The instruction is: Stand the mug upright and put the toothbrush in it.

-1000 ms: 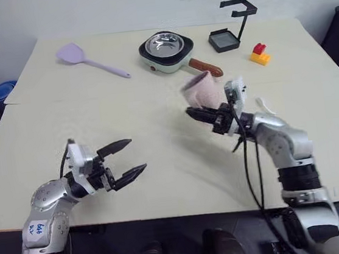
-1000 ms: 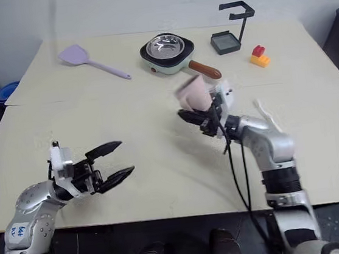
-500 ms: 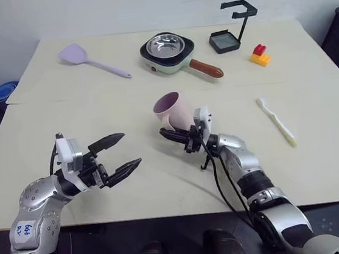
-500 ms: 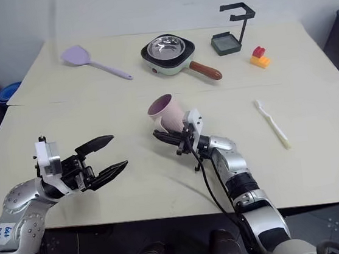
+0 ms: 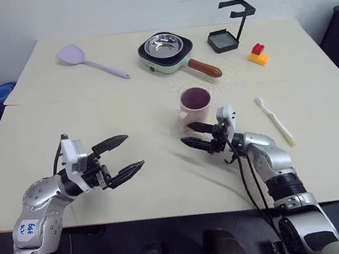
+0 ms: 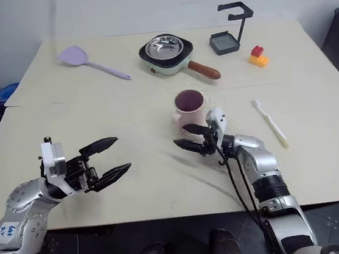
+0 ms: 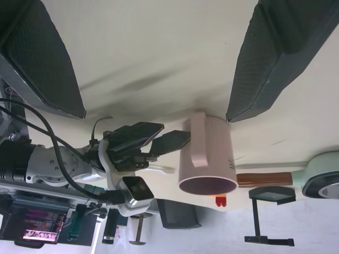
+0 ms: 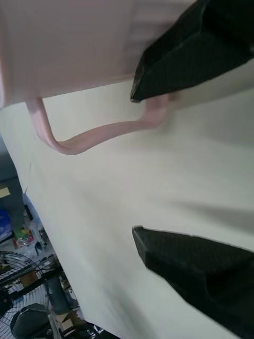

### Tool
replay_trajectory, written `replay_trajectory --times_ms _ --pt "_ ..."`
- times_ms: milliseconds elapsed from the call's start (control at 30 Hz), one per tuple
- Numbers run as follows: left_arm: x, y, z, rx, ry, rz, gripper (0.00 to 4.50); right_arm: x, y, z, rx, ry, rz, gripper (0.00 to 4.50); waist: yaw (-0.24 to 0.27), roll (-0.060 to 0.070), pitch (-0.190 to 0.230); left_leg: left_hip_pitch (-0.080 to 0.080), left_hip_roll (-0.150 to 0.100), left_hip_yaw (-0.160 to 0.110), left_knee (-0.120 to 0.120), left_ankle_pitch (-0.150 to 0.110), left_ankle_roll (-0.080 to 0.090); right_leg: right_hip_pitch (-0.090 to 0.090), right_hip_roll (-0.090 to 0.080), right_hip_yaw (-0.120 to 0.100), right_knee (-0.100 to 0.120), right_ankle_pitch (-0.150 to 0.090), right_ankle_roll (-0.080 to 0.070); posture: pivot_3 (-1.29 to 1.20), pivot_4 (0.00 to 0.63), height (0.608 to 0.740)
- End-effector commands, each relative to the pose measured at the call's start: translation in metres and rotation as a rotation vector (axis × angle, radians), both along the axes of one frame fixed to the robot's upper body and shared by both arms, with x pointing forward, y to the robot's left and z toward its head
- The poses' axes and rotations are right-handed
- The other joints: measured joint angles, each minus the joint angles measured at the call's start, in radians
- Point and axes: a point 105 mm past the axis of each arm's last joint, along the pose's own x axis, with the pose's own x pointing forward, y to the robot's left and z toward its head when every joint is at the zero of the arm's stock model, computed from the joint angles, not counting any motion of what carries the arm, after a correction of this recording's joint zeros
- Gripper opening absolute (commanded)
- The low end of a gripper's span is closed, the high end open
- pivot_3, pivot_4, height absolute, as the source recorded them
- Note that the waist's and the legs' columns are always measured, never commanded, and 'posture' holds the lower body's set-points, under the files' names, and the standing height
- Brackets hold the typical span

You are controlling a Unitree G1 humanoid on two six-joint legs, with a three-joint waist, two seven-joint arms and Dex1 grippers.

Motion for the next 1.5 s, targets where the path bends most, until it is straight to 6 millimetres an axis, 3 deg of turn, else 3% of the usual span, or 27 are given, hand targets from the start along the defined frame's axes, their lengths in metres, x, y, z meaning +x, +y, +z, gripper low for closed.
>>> replay_trajectory --times_ms 33,133,333,400,533,600,667,733,800,867,1000,1100,1333,1500 --pt "-0.003 0.002 0.005 0.013 -0.026 -0.005 4.50 -0.015 -0.008 0.005 -0.068 -0.073 0.063 4.47 0.005 0.000 0.000 0.000 0.000 0.000 0.000 0.000 0.000 0.000 0.000 0.000 0.000 0.000 0.000 0.00 0.150 0.740" --pt "-0.004 0.005 0.003 0.016 -0.010 -0.004 4.50 -0.024 -0.028 0.012 -0.107 -0.119 0.040 4.47 0.008 0.000 0.000 -0.001 -0.001 -0.001 0.000 0.000 0.001 0.000 -0.001 0.000 0.000 0.000 0.000 0.00 0.150 0.740" --pt "-0.009 0.006 0.001 0.056 -0.002 -0.033 4.50 -0.051 -0.097 0.026 -0.169 -0.210 -0.070 4.47 0.021 0.000 0.000 0.000 -0.001 0.000 0.000 -0.001 0.001 0.000 -0.001 0.000 -0.001 0.000 0.000 0.00 0.150 0.740" --pt "-0.012 0.006 0.001 0.065 0.006 -0.051 4.50 -0.062 -0.124 0.024 -0.220 -0.247 -0.139 4.47 0.028 0.000 0.000 0.000 -0.001 0.000 0.000 -0.001 0.001 0.000 -0.001 0.000 -0.002 0.000 0.000 0.00 0.150 0.740" --pt "-0.018 0.005 -0.004 0.067 0.029 -0.072 4.50 -0.086 -0.208 0.013 -0.356 -0.328 -0.470 4.47 0.033 0.000 0.000 0.000 -0.002 0.000 0.000 -0.001 0.002 0.002 -0.001 0.000 -0.004 0.001 0.001 0.00 0.150 0.740" --pt "-0.018 0.004 -0.007 0.070 0.033 -0.072 4.50 -0.104 -0.234 0.004 -0.422 -0.320 -0.536 4.47 0.037 0.000 0.000 0.001 -0.002 0.000 0.000 -0.001 0.003 0.003 -0.001 0.000 -0.005 0.001 0.002 0.00 0.150 0.740" --pt "-0.019 0.004 -0.008 0.068 0.035 -0.072 4.50 -0.113 -0.244 -0.002 -0.447 -0.307 -0.562 4.47 0.036 0.000 0.000 0.001 -0.002 0.001 0.000 -0.001 0.003 0.003 -0.001 0.000 -0.005 0.001 0.002 0.00 0.150 0.740" --pt "-0.019 0.001 -0.007 0.044 0.046 -0.092 4.50 -0.124 -0.266 -0.004 -0.413 -0.270 -0.696 4.47 0.028 0.000 0.001 0.004 -0.002 0.002 0.000 -0.001 0.003 0.005 -0.001 0.001 -0.006 0.001 0.002 0.00 0.150 0.740" --pt "-0.017 -0.001 -0.005 0.040 0.033 -0.096 4.50 -0.132 -0.272 -0.010 -0.380 -0.184 -0.722 4.47 0.026 0.000 0.001 0.010 -0.001 0.005 -0.003 -0.002 0.002 0.008 -0.001 0.004 -0.007 0.001 0.002 0.00 0.150 0.740" --pt "-0.013 -0.002 -0.005 0.052 0.014 -0.085 4.50 -0.126 -0.274 -0.005 -0.381 -0.200 -0.757 4.47 0.023 0.000 0.001 0.014 0.001 0.005 -0.004 -0.003 0.001 0.010 -0.001 0.004 -0.008 0.000 0.001 0.00 0.150 0.740" --pt "-0.005 -0.003 -0.005 0.068 -0.010 -0.074 4.50 -0.071 -0.275 0.018 -0.493 -0.099 -0.846 4.47 0.002 0.004 0.002 0.015 0.002 0.010 -0.002 -0.004 0.002 0.008 -0.001 0.009 -0.006 0.001 0.001 0.00 0.150 0.740" --pt "-0.006 -0.005 -0.007 0.072 0.010 -0.101 4.50 -0.041 -0.257 0.031 -0.517 -0.004 -0.776 4.47 0.000 0.007 0.002 0.014 0.002 0.013 -0.002 -0.005 0.001 0.004 -0.001 0.011 -0.004 0.000 0.000 0.00 0.150 0.740" --pt "-0.009 -0.008 -0.009 0.073 0.031 -0.088 4.50 0.005 -0.232 0.033 -0.700 0.237 -0.719 4.47 0.015 0.006 0.003 0.010 0.004 0.012 0.000 -0.006 0.001 0.003 0.003 0.011 -0.001 -0.001 -0.002 0.00 0.150 0.740" --pt "-0.016 -0.009 -0.011 0.072 0.037 -0.092 4.50 0.021 -0.233 0.026 -0.829 0.334 -0.708 3.32 0.021 0.006 0.003 0.009 0.004 0.014 0.002 -0.007 0.002 0.002 0.002 0.011 -0.002 0.000 -0.001 0.00 0.150 0.740"
